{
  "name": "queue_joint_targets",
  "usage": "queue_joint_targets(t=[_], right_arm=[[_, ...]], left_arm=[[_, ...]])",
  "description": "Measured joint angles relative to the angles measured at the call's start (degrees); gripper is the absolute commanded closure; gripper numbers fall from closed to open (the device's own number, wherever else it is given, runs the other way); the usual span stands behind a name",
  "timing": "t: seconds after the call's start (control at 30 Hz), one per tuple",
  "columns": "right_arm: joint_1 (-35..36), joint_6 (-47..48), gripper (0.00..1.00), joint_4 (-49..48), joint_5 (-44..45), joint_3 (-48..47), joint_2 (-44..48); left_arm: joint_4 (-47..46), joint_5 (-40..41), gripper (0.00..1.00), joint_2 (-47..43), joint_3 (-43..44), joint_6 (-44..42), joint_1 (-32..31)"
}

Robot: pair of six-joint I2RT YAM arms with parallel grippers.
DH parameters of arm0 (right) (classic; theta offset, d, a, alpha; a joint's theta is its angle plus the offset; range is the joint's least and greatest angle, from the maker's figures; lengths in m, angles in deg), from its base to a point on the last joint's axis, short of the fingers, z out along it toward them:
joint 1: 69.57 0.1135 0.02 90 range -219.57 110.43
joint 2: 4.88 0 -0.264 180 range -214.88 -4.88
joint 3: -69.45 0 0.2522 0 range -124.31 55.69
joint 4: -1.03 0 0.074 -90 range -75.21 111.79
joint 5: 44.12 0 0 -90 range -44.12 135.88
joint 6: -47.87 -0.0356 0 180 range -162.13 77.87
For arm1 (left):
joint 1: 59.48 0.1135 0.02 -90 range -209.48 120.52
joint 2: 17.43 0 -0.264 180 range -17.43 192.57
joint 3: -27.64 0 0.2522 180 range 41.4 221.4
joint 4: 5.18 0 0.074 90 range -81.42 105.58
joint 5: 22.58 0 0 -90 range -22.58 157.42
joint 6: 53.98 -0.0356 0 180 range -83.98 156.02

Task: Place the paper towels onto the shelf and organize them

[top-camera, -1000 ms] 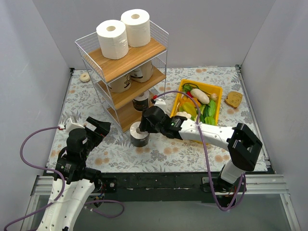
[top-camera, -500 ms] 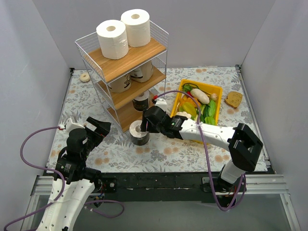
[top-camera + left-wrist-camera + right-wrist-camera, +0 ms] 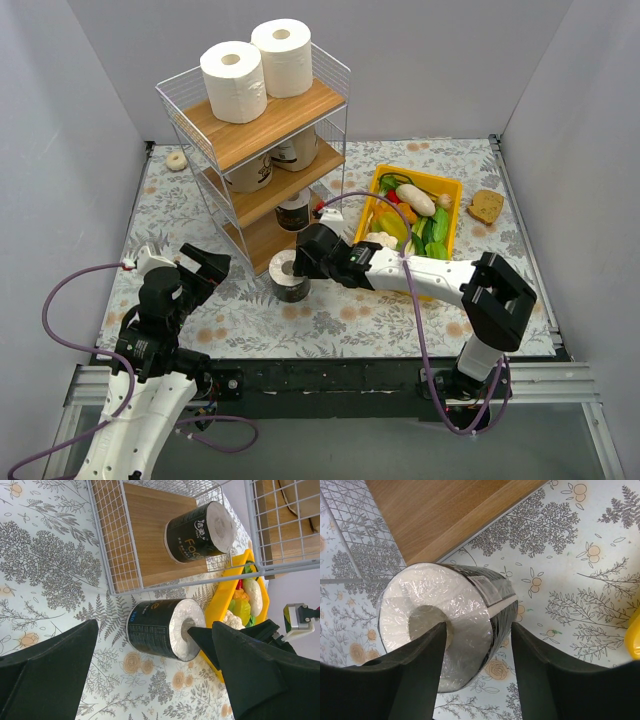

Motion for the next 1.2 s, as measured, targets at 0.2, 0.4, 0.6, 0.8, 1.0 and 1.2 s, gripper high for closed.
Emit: queue_joint_targets(t=[0.2, 0.4, 0.6, 0.8, 1.0, 1.2], right_arm=[[0.0, -0.74, 0.62, -1.36, -0.07, 0.13, -0.42], [-0.02, -1.55, 0.71, -3.52, -0.07, 1.14, -0.42], [-0.07, -3.76, 0.72, -6.75, 0.35, 2.71, -0.17], [-0.42, -5.42, 0.72, -6.19, 3.3, 2.43, -0.17], [-1.16, -7.21, 0.72, -6.93, 6.21, 1.68, -0.2], [-1.46, -8.31, 0.72, -7.78, 7.48, -1.64, -1.97]], left_arm=[[0.15, 0.22, 0.02, 0.0, 0.0, 0.0, -0.15], [0.17, 0.44, 0.02, 0.0, 0.0, 0.02, -0.15], [0.46, 0.81, 0.02, 0.0, 0.0, 0.04, -0.39], [0.59, 0.96, 0.02, -0.09, 0.0, 0.07, -0.66], [0.72, 1.18, 0.02, -0.37, 0.02, 0.09, -1.01], [0.74, 1.33, 0.02, -0.5, 0.11, 0.17, -1.29]])
